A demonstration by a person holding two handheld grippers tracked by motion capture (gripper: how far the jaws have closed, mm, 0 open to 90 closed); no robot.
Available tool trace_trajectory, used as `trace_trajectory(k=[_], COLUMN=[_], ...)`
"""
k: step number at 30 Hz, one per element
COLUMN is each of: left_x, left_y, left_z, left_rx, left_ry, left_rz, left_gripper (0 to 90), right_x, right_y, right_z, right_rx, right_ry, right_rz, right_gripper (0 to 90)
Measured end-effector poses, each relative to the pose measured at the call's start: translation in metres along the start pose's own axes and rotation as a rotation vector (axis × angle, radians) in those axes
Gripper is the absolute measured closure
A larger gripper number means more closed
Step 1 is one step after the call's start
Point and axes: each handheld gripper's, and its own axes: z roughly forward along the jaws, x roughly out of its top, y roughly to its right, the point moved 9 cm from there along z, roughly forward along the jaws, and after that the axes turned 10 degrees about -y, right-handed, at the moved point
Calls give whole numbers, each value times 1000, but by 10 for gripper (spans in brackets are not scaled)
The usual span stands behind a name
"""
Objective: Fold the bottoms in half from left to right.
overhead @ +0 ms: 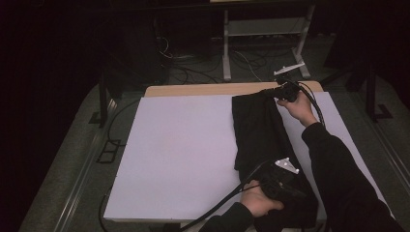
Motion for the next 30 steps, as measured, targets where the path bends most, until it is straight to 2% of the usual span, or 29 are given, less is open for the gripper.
trace_trajectory(k=[5,7,12,15,19,20,21,22,23,24,25,27,29,30], left_x=[4,4,6,6,6,6,6,7,7,7,7,8,10,12], left_y=[-3,-3,-2,-5,-6,-6,-6,-6,-6,-6,-7,-8,-10,-10], left_z=[16,18,27,31,34,34,34,35,33,33,31,26,18,13], left_rx=[3,3,-3,-4,-8,-7,-7,-9,-32,-32,-21,10,17,20], left_ry=[-22,-28,-35,-44,-54,-48,-48,-39,-33,-33,-24,-8,22,42], left_rz=[-36,-33,-42,-59,-63,-63,-63,-71,-88,-88,-80,-69,-61,-60], left_gripper=[889,889,888,887,883,857,754,754,652,610,610,525,465,412], right_x=[-9,-11,-20,-22,-26,-28,-28,-28,-30,-30,-30,-31,-32,-32], right_y=[5,6,14,15,18,19,19,19,18,18,18,18,18,16], right_z=[6,8,15,17,20,21,21,21,21,21,19,16,12,5], right_rx=[-2,-2,-3,10,12,17,17,24,62,62,66,71,69,90], right_ry=[20,21,0,6,-2,-7,-7,-7,-2,-2,6,14,26,37], right_rz=[-24,-25,-13,-7,6,16,16,28,69,69,85,92,94,107], right_gripper=[860,860,859,858,857,853,853,842,789,789,751,661,573,488])
